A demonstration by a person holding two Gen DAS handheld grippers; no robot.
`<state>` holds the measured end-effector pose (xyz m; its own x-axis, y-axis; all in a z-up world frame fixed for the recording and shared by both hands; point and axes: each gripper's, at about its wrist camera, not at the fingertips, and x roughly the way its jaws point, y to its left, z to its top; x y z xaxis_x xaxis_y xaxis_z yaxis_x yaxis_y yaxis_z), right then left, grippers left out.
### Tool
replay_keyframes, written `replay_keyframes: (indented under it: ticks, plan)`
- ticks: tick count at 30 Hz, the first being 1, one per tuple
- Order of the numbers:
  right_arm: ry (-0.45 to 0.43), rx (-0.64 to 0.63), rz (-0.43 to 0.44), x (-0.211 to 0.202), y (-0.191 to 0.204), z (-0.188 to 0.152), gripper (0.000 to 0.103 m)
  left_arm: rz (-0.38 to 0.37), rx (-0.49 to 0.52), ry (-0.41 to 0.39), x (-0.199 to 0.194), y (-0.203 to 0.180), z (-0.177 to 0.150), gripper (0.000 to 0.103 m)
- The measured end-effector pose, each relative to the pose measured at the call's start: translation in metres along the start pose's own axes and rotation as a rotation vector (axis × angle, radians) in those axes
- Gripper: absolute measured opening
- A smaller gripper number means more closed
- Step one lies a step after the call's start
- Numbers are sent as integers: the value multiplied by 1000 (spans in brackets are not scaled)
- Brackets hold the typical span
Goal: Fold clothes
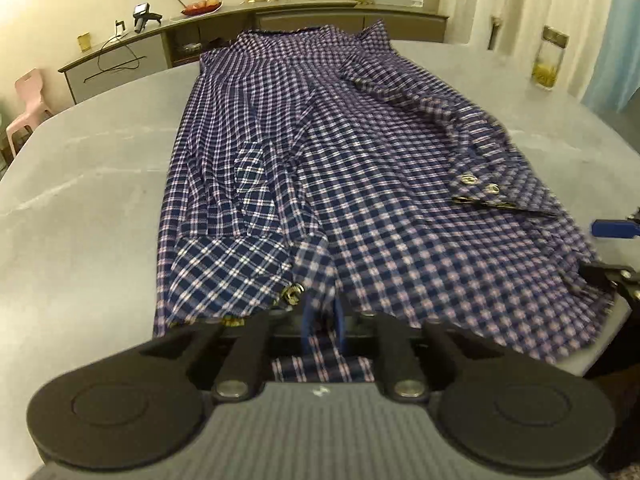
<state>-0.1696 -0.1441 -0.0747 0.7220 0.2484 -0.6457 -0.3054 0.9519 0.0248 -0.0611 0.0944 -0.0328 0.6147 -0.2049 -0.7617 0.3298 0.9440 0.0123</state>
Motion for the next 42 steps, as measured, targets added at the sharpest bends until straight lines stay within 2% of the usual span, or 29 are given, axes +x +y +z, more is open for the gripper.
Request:
replay_keyframes:
  ticks: [2, 3, 10, 12, 14, 17, 19, 20, 21, 22, 23, 25, 26, 28, 30, 31, 33, 34, 37, 39, 40, 41, 42]
  plan:
    - [-21, 10, -4, -7, -3, 0, 75, -2, 7, -52, -27, 4, -5, 57]
    - [-30, 16, -4, -10, -4, 1, 75, 7, 0, -57, -33, 9, -7, 61]
    - [-39, 23, 4, -11, -3, 10, 76, 106, -90, -7, -42, 46, -19, 63]
    - [-67, -49, 2, -12, 4, 23, 74, 134, -116, 7, -45, 57, -22, 63]
    - [-68, -157, 0, -4, 15, 33, 64, 130, -96, 10, -42, 54, -21, 63]
    - [-41, -349, -3, 18, 35, 46, 64, 116, -53, 17, -33, 42, -20, 63]
    - [-19, -399, 6, 37, 42, 51, 64, 114, -49, 31, -28, 39, -24, 63]
    - [4, -403, 4, 48, 44, 52, 53, 115, -54, 34, -27, 39, -25, 63]
    - [21, -386, 2, 55, 44, 53, 37, 118, -62, 34, -26, 40, -27, 63]
    - [23, -356, 13, 58, 44, 56, 6, 120, -70, 34, -25, 40, -29, 63]
    - [17, -338, 13, 57, 46, 57, 1, 125, -83, 33, -26, 43, -30, 63]
    - [-12, -324, 46, 47, 52, 57, 0, 140, -116, 27, -29, 50, -33, 65]
    - [-2, -305, 76, 45, 53, 55, 0, 148, -132, 24, -31, 54, -34, 65]
    - [29, -293, 81, 47, 51, 47, 0, 163, -164, 18, -34, 61, -36, 67]
    - [20, -224, 67, 36, 35, 42, 1, 178, -196, 12, -37, 69, -38, 74]
    - [10, -160, 62, 24, 24, 40, 6, 185, -213, 9, -39, 73, -40, 81]
    - [-7, -36, 51, 0, 1, 37, 38, 193, -232, 8, -42, 78, -42, 84]
    - [6, 2, 35, -7, -7, 31, 59, 188, -227, 17, -39, 77, -42, 84]
    - [73, 61, 13, -15, -17, 14, 61, 168, -206, 53, -29, 73, -43, 84]
    - [77, 26, 27, -13, -7, 11, 60, 138, -187, 66, -24, 67, -45, 83]
    - [79, 8, 33, -12, -2, 9, 59, 121, -172, 66, -23, 63, -46, 75]
    - [81, -9, 40, -11, 3, 8, 51, 108, -155, 58, -23, 59, -46, 62]
    - [82, -27, 46, -10, 8, 6, 39, 96, -142, 51, -24, 56, -47, 54]
